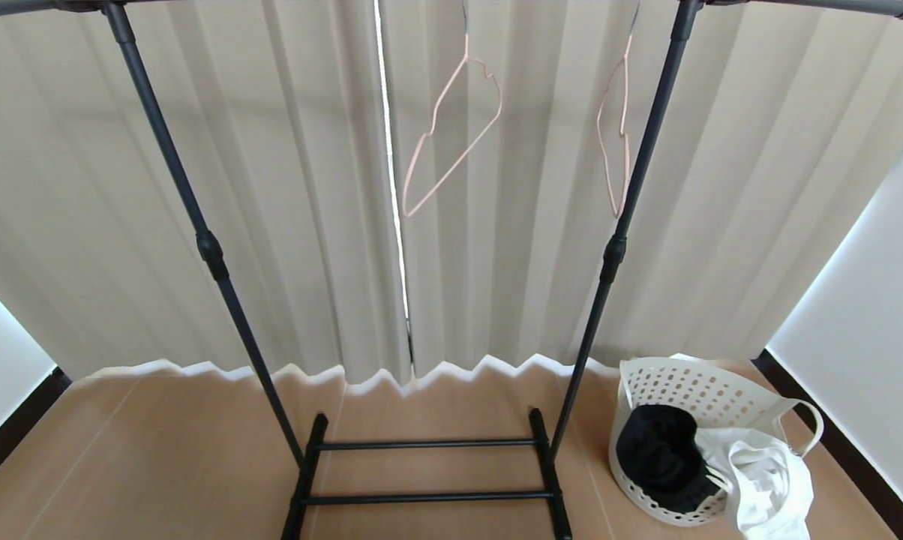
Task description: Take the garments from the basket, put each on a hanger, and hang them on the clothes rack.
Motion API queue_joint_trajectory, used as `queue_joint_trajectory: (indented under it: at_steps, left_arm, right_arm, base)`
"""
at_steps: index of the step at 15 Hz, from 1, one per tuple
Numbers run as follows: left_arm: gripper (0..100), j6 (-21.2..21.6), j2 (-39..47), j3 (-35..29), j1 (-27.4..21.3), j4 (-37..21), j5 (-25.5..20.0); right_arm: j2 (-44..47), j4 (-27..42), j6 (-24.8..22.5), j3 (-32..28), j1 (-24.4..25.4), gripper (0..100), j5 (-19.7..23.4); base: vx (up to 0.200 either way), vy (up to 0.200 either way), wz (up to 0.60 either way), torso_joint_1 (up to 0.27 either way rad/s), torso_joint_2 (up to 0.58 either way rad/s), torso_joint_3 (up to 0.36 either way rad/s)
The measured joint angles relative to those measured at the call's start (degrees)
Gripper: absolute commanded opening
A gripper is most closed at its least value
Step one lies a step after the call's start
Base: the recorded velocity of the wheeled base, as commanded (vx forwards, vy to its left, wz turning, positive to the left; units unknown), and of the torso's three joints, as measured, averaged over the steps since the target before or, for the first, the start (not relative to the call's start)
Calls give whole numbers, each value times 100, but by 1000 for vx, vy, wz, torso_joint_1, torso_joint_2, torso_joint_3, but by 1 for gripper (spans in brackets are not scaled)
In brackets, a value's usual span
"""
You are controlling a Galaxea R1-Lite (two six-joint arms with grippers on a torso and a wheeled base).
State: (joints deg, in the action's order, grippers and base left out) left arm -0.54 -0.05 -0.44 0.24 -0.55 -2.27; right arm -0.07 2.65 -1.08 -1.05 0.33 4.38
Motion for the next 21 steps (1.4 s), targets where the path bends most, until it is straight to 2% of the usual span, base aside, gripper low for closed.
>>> queue_joint_trajectory:
  at_steps: [7, 15, 21]
  left_arm:
    - [100, 5, 0, 2, 0, -2, 0]
    - [100, 11, 0, 0, 0, 1, -2]
    - [100, 5, 0, 0, -2, -7, 0]
  right_arm:
    - [0, 6, 0, 0, 0, 100, 2]
    - [0, -5, 18, -2, -2, 100, -2]
    - [0, -2, 30, -7, 0, 100, -4]
  base:
    - [0, 0, 0, -85, 426, 339]
    - [0, 0, -600, -3, 40, 32]
    - [0, -167, 0, 0, 2, 4]
